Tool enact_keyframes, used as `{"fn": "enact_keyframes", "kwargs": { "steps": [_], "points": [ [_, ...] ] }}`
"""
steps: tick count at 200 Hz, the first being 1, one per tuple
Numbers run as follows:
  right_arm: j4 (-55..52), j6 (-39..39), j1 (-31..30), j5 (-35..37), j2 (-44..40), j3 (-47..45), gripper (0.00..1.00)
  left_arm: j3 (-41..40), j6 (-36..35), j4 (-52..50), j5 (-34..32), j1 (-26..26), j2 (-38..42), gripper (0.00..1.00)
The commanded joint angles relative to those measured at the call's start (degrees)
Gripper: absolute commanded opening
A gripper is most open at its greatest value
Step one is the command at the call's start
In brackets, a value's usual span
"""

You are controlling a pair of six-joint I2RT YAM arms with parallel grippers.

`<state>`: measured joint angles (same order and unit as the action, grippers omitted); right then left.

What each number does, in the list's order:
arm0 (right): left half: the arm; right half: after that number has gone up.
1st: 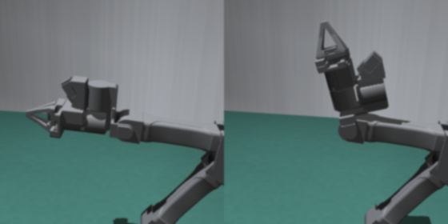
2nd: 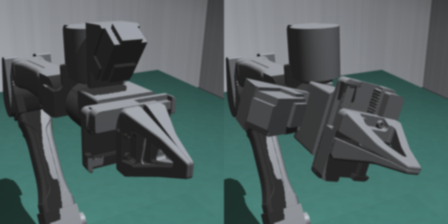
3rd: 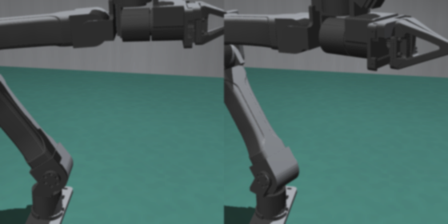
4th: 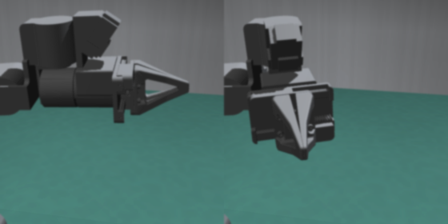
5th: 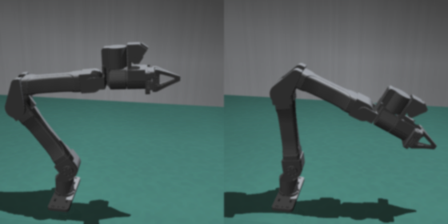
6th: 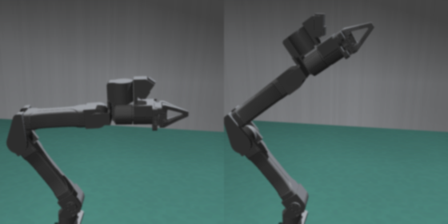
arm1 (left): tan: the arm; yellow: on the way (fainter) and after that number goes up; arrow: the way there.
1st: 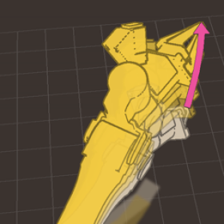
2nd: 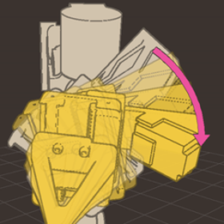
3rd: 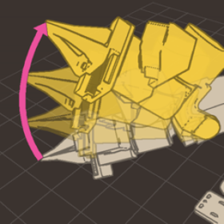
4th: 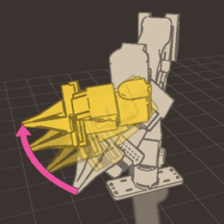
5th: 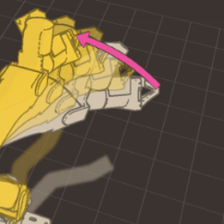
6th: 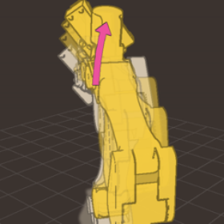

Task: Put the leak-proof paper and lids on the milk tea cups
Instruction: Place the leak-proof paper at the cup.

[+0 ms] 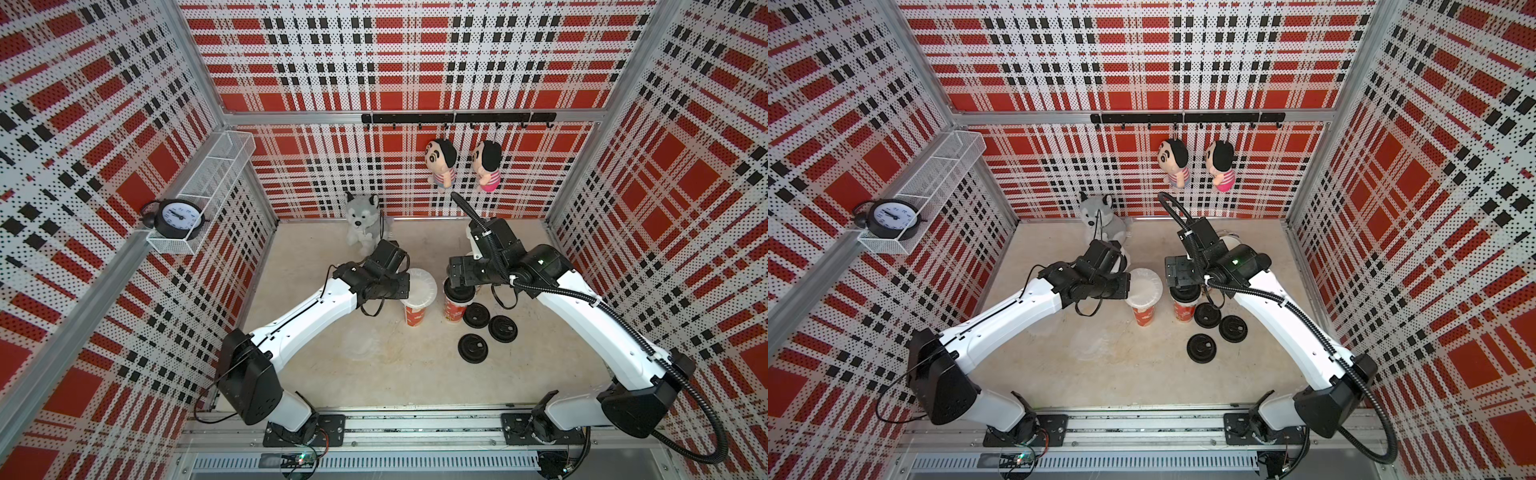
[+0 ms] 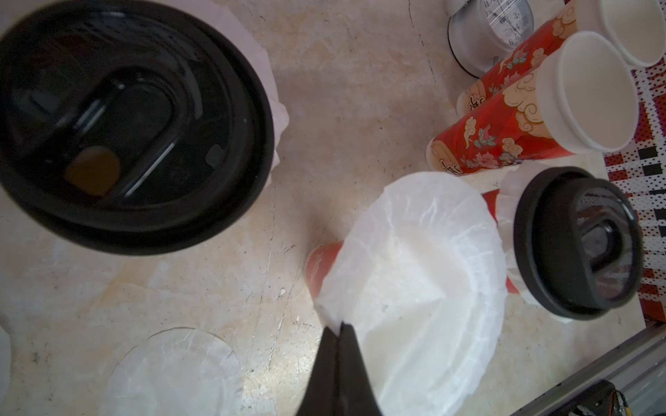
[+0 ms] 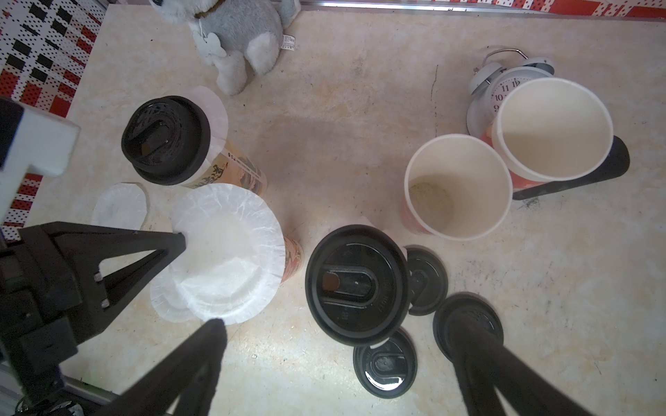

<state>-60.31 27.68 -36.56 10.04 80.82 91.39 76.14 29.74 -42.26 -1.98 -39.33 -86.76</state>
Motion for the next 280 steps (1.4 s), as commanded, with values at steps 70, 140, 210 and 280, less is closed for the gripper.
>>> {"fn": "enact_keyframes", "kwargs": {
  "steps": [70, 140, 210, 280],
  "points": [
    [0.85, -0.76, 0.43, -0.37, 0.66, 0.38, 1.00, 1.29, -0.42, -1.56, -1.89, -0.26, -1.02, 0.11],
    [0.82, -0.70, 0.43, -0.19, 0.31, -0.03, 1.00, 2.09, -0.72, -1.58, -1.87, -0.27, -2.00, 0.29],
    [1.06, 1.74, 3.63, 0.46, -1.80, -4.15, 1.00, 5.20, -0.90, -2.78, -2.70, 0.04, -1.16, 0.39],
    [5.88, 2.21, 27.19, -6.88, -11.03, -29.56, 1.00, 6.06, -1.98, -1.92, -3.00, 2.51, 2.92, 0.48]
  ]
}}
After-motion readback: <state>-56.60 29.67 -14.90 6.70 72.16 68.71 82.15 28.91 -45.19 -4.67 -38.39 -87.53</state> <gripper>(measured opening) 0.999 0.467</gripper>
